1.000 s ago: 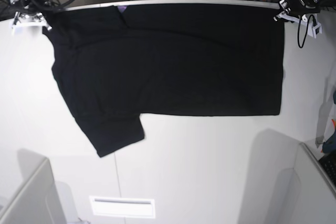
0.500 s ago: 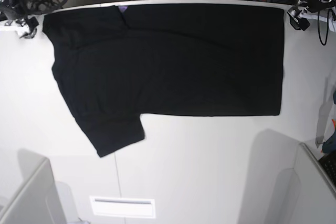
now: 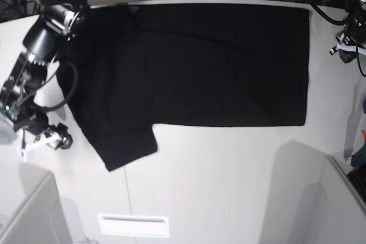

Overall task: Fold the T-shirt properly
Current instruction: 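Release the shoulders and move both grippers to the shirt's hem corners, then grasp the hem corners with left and right grippers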

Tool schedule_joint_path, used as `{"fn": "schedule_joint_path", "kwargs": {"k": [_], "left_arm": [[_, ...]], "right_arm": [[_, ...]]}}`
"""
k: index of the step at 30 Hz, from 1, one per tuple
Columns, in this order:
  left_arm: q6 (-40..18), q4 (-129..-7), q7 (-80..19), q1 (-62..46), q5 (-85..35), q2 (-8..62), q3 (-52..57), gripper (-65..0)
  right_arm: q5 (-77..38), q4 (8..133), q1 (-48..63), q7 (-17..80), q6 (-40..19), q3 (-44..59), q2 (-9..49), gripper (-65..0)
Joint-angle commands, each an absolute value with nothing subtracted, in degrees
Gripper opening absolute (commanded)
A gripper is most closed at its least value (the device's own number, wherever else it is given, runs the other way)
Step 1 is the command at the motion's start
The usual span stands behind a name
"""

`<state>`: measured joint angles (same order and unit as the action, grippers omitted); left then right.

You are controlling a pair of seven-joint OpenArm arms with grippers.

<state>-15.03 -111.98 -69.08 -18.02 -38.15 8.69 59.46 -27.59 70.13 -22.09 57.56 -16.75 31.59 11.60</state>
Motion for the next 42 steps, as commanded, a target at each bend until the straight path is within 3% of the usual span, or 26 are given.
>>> {"fn": "schedule_joint_path", "kwargs": {"k": [1, 6, 9, 15, 20, 23, 29, 32, 38, 42], "left_arm": [[-15.0, -112.8, -68.3, -18.0, -38.8, 10.2, 59.8, -65.0], [-15.0, -112.5, -68.3, -17.2, -39.0, 11.5, 59.8, -65.0], [-15.0, -112.5, -68.3, -17.3, -38.7, 11.6, 59.8, -65.0], [-15.0, -112.5, -68.3, -17.3, -38.7, 11.9, 59.8, -65.0], [-15.0, -112.3, -68.4, -15.6, -38.6, 12.6, 59.8, -45.3], [-15.0, -110.5, -68.4, -13.4, -38.6, 13.4, 59.2, -37.8], [-11.4, -103.1, -68.0, -8.0, -38.6, 19.4, 48.4, -35.9], [-7.5, -96.3, -67.9, -3.9, -38.6, 21.2, 44.7, -35.9], [-7.2, -84.0, -67.8, 7.0, -34.2, 24.1, 35.2, -34.9], [-7.2, -77.6, -66.9, 14.7, -25.2, 23.7, 29.5, -33.2]], "right_arm": [[-28.1, 65.8, -25.8, 54.8, -16.7, 28.6, 13.5, -30.9], [-26.3, 36.3, -38.6, 41.5, -15.6, 15.3, 17.5, -30.8], [-26.2, 27.2, -42.2, 36.4, -15.6, 10.1, 17.5, -30.8], [-26.2, 25.4, -42.2, 33.5, -15.6, 3.1, 17.2, -30.8], [-26.2, 25.8, -40.0, 33.7, -15.6, 2.3, 17.1, -31.5], [-26.2, 25.8, -39.2, 33.7, -15.6, 2.2, 16.0, -31.5], [-26.1, 29.7, -37.1, 35.5, -15.5, 2.2, 14.8, -32.0], [-26.1, 30.4, -36.4, 35.5, -15.5, 2.2, 14.7, -40.5], [-26.1, 30.4, -36.4, 35.3, -15.5, 2.2, 14.9, -64.1], [-26.1, 30.5, -36.4, 35.3, -15.5, 2.2, 14.9, -65.0]]}}
